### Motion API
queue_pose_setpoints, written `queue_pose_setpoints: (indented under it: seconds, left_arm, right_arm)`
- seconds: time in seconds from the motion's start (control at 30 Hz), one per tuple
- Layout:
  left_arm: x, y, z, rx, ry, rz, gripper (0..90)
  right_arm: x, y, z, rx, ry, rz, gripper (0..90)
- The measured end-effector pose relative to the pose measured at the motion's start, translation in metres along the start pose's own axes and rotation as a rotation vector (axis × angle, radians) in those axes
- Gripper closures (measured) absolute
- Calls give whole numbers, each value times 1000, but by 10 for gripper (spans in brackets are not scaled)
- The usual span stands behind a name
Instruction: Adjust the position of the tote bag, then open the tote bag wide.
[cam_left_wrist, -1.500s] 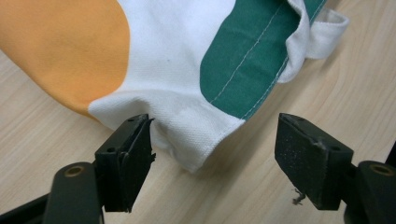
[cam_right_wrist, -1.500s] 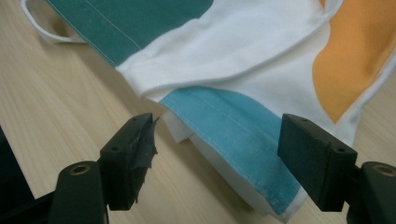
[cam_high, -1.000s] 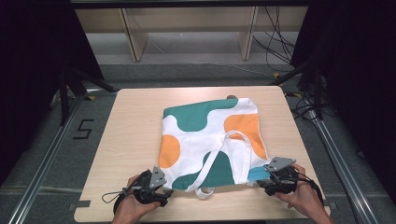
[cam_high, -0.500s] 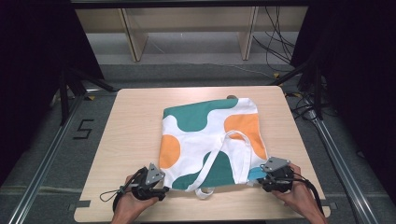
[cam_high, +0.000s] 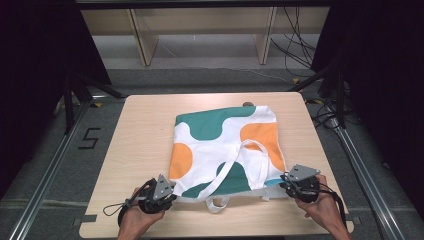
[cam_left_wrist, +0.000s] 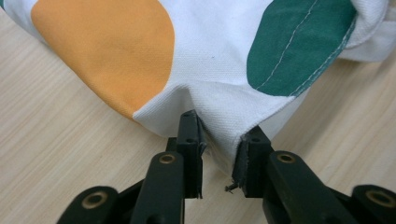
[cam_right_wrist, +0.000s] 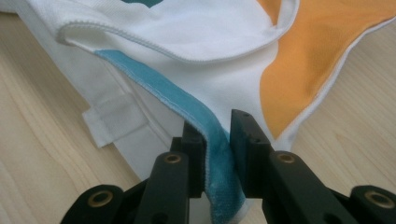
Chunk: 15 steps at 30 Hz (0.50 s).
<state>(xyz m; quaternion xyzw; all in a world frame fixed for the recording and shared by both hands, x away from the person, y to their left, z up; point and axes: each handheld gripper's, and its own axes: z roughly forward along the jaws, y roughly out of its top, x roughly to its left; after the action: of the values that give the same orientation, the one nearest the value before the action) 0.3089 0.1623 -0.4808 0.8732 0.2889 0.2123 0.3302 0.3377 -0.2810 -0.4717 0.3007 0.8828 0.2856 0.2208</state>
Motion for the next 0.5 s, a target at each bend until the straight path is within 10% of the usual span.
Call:
queue_pose_setpoints:
  seconds: [0.5]
  left_arm:
    - [6, 12, -24, -66, -28, -2, 826]
  right_arm:
    - [-9, 9, -22, -93, 19, 15, 841]
